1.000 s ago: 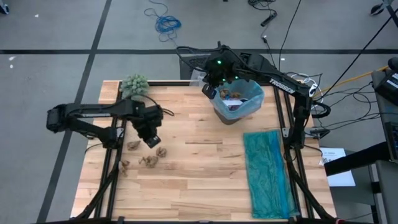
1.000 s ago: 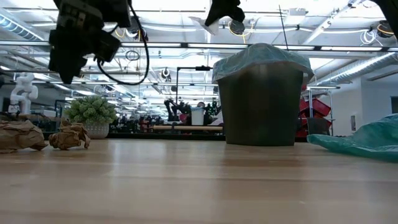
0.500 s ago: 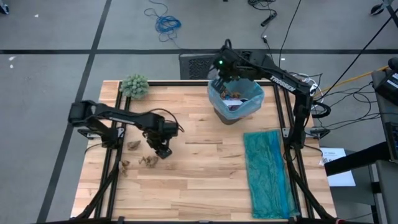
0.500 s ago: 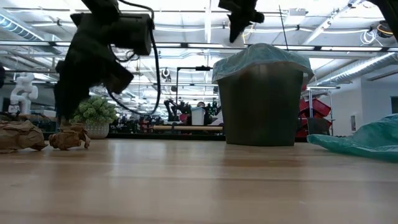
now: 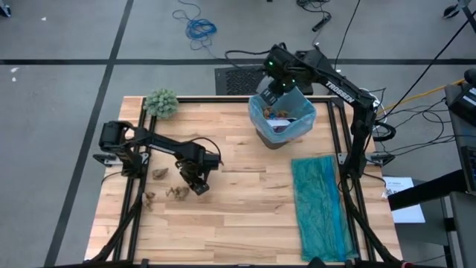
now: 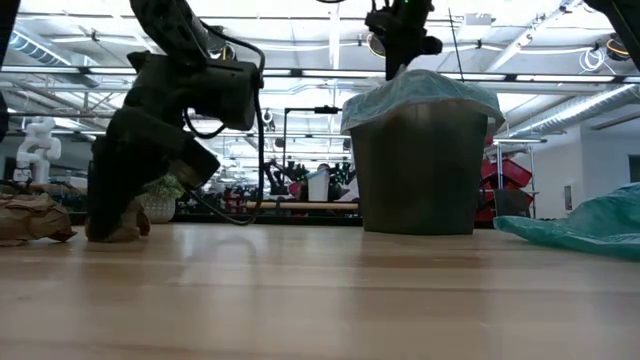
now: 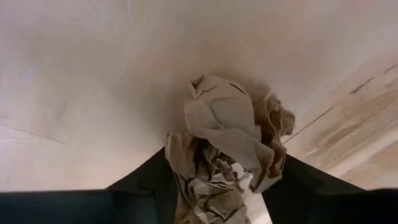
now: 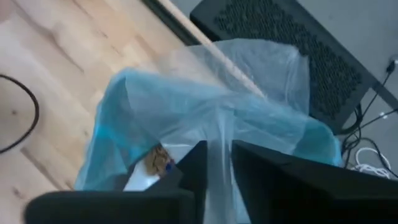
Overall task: Place trash/remove bag and relplace
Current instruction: Put the transparent plastic into the trash bin, then put the brown paper into the trash bin
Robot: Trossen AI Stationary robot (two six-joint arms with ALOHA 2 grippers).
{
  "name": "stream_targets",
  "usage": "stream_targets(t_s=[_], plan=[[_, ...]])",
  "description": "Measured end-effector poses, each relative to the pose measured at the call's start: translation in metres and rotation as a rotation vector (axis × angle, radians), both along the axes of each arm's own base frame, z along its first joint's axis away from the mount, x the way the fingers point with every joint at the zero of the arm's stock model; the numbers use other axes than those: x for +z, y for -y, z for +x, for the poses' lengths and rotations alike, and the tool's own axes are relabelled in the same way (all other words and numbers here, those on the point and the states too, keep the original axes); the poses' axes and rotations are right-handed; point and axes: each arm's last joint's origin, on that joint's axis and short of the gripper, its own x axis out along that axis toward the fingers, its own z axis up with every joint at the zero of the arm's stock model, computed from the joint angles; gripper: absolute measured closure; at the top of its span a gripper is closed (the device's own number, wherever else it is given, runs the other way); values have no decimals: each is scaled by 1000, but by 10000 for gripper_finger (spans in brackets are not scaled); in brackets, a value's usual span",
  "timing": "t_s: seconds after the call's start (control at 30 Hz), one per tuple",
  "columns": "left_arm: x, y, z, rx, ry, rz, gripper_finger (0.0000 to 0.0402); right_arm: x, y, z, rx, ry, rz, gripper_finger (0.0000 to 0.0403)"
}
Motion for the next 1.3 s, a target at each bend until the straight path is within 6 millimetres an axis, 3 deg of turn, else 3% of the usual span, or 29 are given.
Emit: stream_targets(t_s=[0.13, 0.3, 0.43, 0.57, 0.67, 0.77, 0.97, 1.03, 1.17, 1.3], plan=[[0, -1, -1, -31, 2, 18, 271, -3, -4, -3, -8, -32, 53, 278], [1, -1, -2, -85, 16, 19, 376, -4, -10, -4, -6, -1, 173, 231], [7, -2, -2, -100, 23, 24, 387, -4, -13, -2, -12, 52, 269, 218], [27, -3, -3, -95, 81, 27, 395, -4, -12, -2, -7, 48, 263, 223], [54, -7, -6, -76, 127, 47, 396, -3, -13, -3, 19, 44, 251, 236], [93, -17, -8, -38, 239, 98, 397, 6, -21, -8, 84, 53, 220, 262], [178, -53, 1, 113, 630, 203, 398, 36, -40, -29, 151, 160, 138, 368], [200, -67, 10, 159, 779, 237, 398, 48, -46, -42, 124, 212, 111, 393], [236, -96, 30, 214, 1054, 260, 398, 64, -55, -67, 3, 247, 55, 395], [258, -125, 58, 232, 1227, 289, 398, 78, -63, -86, -57, 293, -9, 401]])
